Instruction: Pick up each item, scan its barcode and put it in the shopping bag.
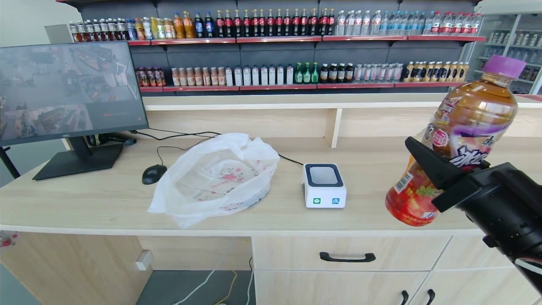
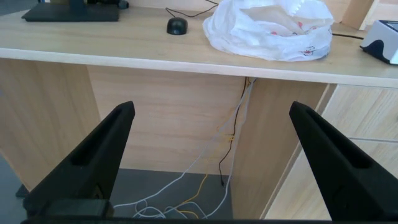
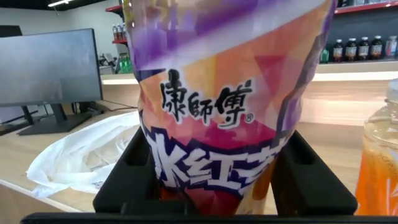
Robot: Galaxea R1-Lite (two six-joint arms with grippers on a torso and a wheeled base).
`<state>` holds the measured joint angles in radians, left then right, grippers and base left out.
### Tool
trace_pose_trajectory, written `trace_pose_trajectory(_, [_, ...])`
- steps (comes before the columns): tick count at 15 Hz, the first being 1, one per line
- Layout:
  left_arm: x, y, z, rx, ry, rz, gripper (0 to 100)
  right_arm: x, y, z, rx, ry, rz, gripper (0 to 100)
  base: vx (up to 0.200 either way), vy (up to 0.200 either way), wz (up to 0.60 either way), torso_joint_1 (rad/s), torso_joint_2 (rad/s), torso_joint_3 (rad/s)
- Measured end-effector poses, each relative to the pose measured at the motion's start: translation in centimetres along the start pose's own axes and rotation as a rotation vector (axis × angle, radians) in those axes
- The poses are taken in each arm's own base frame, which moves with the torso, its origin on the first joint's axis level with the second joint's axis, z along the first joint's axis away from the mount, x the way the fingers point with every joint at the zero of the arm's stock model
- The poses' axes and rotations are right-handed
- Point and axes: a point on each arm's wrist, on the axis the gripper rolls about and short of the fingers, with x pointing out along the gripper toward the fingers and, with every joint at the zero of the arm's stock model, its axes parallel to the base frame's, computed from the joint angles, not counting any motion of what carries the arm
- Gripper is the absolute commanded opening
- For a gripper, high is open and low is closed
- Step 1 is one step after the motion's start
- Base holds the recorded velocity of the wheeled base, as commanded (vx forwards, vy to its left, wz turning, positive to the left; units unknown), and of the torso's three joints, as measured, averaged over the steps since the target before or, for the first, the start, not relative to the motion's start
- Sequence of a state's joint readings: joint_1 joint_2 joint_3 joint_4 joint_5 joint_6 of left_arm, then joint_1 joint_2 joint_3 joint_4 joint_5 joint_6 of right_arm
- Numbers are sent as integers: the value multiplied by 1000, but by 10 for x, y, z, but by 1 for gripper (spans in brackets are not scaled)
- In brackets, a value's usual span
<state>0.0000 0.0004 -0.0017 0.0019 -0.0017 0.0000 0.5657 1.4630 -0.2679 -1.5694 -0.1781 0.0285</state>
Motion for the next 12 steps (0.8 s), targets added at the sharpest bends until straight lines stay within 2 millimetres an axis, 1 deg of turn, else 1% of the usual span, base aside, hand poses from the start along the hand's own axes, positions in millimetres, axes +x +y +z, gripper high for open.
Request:
trace_pose_trajectory(2, [0, 0, 0, 0, 0, 0, 100, 1, 0, 1, -1, -3, 3, 0, 0, 200, 0, 2, 0, 5])
trace_pose_trajectory(8, [0, 0, 0, 1, 0, 0, 100, 1, 0, -2, -6, 6, 2, 0, 0, 0, 0, 0, 0, 0])
trace_pose_trajectory(12, [0, 0, 0, 2, -1, 1, 100, -7, -1, -12, -11, 60, 8, 0, 0, 0, 0, 0, 0, 0])
